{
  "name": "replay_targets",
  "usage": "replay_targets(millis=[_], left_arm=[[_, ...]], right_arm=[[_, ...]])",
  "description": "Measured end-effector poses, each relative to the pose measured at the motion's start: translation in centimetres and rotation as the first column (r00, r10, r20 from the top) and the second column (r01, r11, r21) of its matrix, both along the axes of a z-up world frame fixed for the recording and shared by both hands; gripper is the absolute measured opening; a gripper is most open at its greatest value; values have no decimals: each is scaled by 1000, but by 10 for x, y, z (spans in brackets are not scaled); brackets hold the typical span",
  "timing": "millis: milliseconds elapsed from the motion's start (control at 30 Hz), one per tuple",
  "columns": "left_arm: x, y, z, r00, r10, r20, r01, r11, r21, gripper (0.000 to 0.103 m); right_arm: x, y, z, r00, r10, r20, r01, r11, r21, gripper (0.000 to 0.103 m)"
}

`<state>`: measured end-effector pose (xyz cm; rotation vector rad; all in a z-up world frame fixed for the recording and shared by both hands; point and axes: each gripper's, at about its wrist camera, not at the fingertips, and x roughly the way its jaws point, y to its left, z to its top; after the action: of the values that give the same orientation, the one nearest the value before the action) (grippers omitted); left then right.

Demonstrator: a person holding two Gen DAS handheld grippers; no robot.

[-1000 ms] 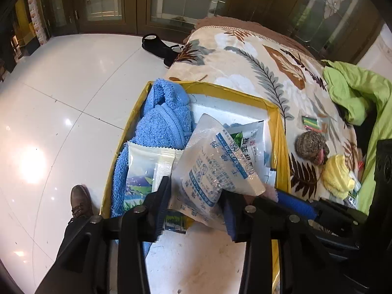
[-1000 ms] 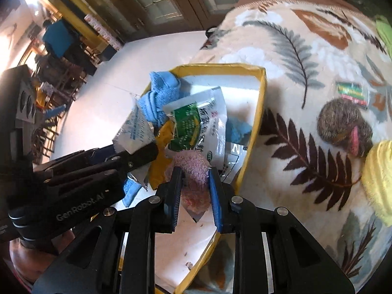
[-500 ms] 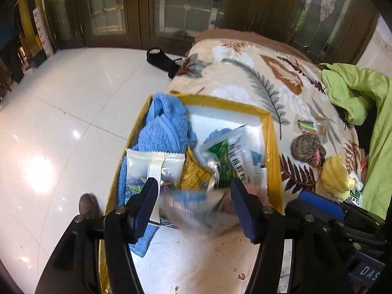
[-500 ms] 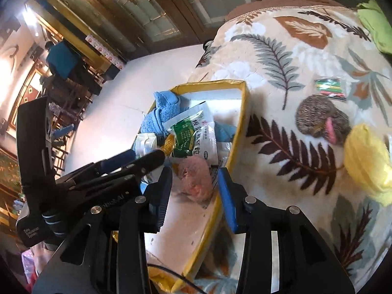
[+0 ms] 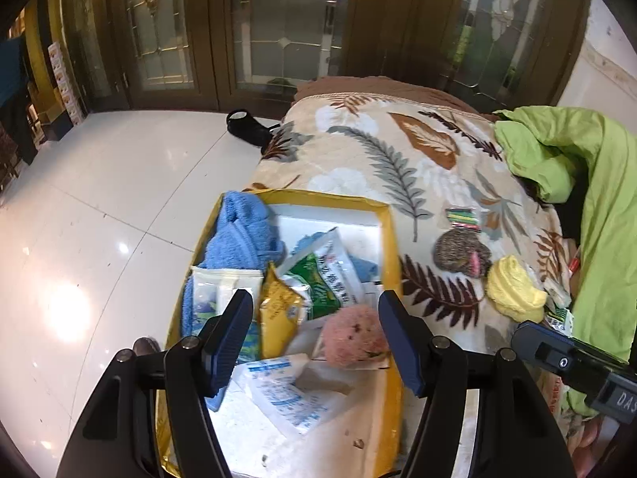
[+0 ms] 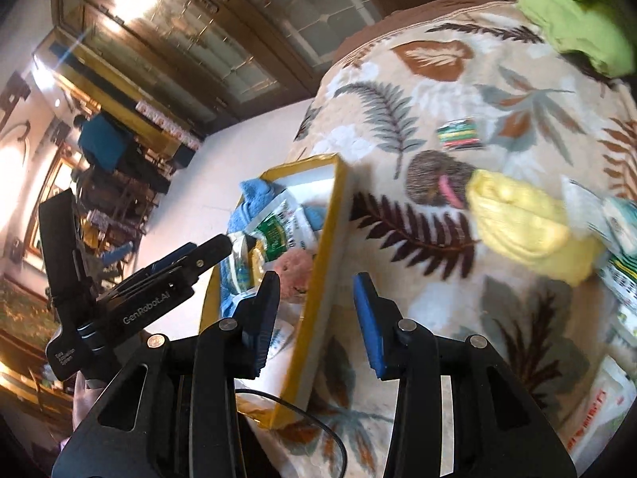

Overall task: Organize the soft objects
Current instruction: 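Carry the clear packet and pink plush into the white box, open both grippers, then move both grippers back over the items on the blanket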

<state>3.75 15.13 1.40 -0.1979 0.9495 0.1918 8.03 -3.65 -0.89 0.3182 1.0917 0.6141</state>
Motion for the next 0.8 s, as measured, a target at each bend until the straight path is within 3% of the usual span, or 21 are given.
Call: replay_targets(millis=[367, 433, 800], left_arm=[[3, -54, 7, 994, -112, -5, 112, 992, -56, 66], [5, -62, 5, 992, -127, -11, 126, 990, -68, 66], [18, -99, -24, 974, -203, -97, 199, 979, -49, 67]], right_arm=[[-13, -66, 9, 995, -102, 21, 102, 995, 6, 38], [-15, -84, 9, 990, -139, 15, 139, 990, 10, 44], [-21, -162, 3, 954, -299, -22, 300, 952, 58, 45]])
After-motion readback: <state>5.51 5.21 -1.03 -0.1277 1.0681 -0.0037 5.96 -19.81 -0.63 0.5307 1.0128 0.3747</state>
